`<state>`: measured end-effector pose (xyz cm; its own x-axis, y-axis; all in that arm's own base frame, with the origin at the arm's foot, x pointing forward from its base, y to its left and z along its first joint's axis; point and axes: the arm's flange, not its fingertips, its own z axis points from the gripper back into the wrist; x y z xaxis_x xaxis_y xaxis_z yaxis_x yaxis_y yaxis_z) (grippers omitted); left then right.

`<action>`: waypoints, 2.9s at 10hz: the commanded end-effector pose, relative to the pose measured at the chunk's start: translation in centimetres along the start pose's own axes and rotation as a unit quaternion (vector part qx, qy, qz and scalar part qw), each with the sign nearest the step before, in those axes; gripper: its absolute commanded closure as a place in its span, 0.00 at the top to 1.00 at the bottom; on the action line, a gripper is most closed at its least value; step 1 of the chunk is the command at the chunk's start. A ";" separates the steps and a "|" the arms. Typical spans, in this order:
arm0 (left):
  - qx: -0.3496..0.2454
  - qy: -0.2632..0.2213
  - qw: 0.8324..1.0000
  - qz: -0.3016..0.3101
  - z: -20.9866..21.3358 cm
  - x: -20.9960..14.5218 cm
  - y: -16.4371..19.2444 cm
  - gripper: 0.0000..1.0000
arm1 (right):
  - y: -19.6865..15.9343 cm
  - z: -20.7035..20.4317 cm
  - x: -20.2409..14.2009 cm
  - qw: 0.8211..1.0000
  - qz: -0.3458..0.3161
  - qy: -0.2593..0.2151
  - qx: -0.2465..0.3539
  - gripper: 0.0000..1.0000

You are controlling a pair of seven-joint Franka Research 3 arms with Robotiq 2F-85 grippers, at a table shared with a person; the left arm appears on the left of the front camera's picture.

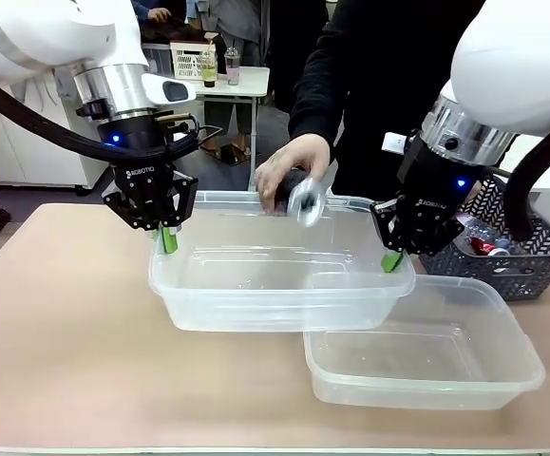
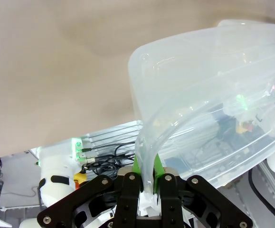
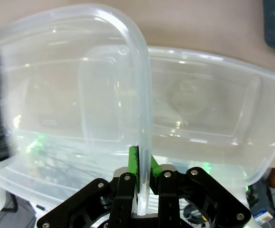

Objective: Sort the waste into each basket.
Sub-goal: Offer the picked Organizing box to the human.

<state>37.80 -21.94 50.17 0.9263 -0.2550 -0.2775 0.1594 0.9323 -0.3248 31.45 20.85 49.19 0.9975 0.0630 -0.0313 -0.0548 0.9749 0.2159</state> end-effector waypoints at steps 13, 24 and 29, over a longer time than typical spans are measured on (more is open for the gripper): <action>-0.005 0.002 1.000 -0.005 0.3 -0.6 -0.2 0.07 | 0.0 0.6 0.6 1.000 0.007 -0.002 -0.008 0.05; -0.005 0.002 1.000 -0.005 0.3 -0.6 -0.2 0.07 | 0.0 0.6 0.6 1.000 0.007 -0.002 -0.008 0.05; -0.005 0.002 1.000 -0.005 0.3 -0.6 -0.2 0.07 | 0.0 0.6 0.6 1.000 0.007 -0.002 -0.008 0.05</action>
<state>37.79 -21.95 50.17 0.9262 -0.2551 -0.2776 0.1594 0.9322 -0.3249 31.44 20.85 49.19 0.9975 0.0632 -0.0320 -0.0548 0.9750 0.2154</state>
